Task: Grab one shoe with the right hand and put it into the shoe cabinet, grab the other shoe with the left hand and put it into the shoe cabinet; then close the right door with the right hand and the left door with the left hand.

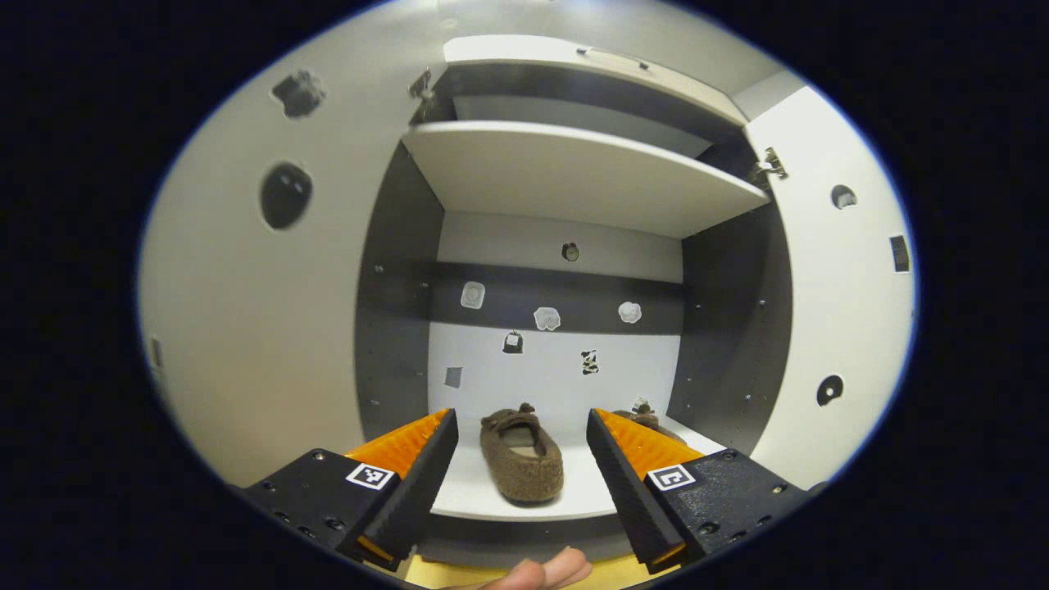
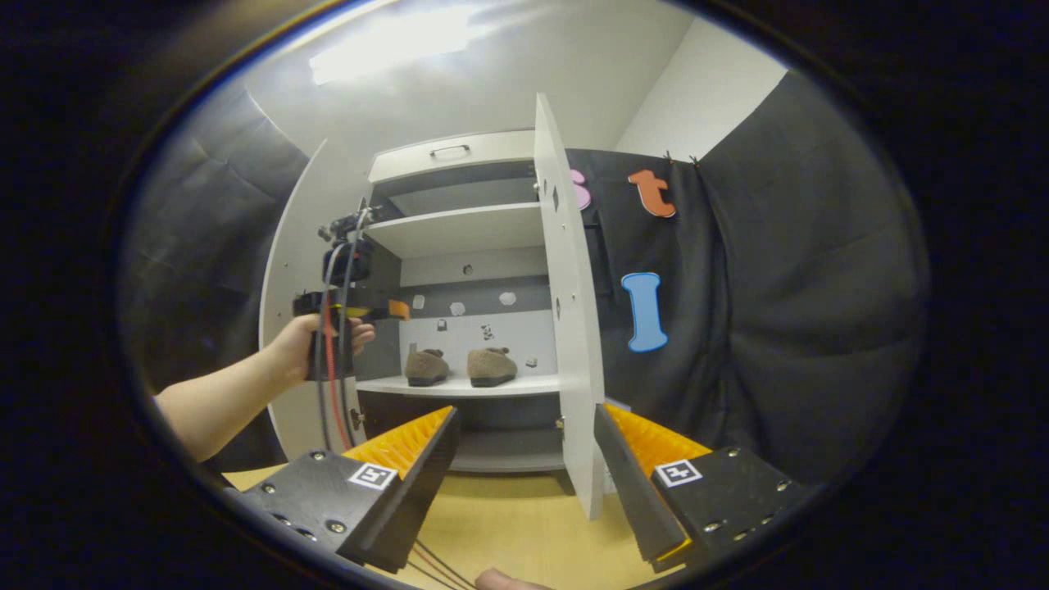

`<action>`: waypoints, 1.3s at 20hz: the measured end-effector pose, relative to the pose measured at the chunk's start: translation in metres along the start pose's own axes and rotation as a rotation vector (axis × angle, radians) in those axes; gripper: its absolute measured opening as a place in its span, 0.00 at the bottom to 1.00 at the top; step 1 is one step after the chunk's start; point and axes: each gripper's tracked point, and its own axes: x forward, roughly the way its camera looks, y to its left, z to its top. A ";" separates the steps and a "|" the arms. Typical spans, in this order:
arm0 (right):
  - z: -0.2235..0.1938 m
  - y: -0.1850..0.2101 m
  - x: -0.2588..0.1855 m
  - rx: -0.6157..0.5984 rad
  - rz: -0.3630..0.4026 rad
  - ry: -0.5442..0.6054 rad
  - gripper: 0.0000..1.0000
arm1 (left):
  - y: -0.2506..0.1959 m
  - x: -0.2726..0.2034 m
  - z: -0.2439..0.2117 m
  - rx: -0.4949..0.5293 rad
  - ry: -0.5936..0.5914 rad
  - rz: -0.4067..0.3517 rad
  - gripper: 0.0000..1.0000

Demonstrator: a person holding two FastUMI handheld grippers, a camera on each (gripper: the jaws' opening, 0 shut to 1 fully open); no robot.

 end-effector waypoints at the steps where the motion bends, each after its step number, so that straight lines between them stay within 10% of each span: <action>1: 0.002 -0.007 -0.001 -0.004 -0.011 0.000 0.99 | -0.003 -0.017 0.000 0.007 -0.010 -0.014 0.96; 11: 0.042 -0.098 -0.006 -0.057 -0.111 -0.040 0.98 | -0.033 -0.157 -0.056 0.062 -0.100 -0.149 0.94; 26: 0.137 -0.248 0.140 -0.162 0.081 0.032 0.99 | 0.002 -0.278 -0.083 0.088 0.053 0.035 0.98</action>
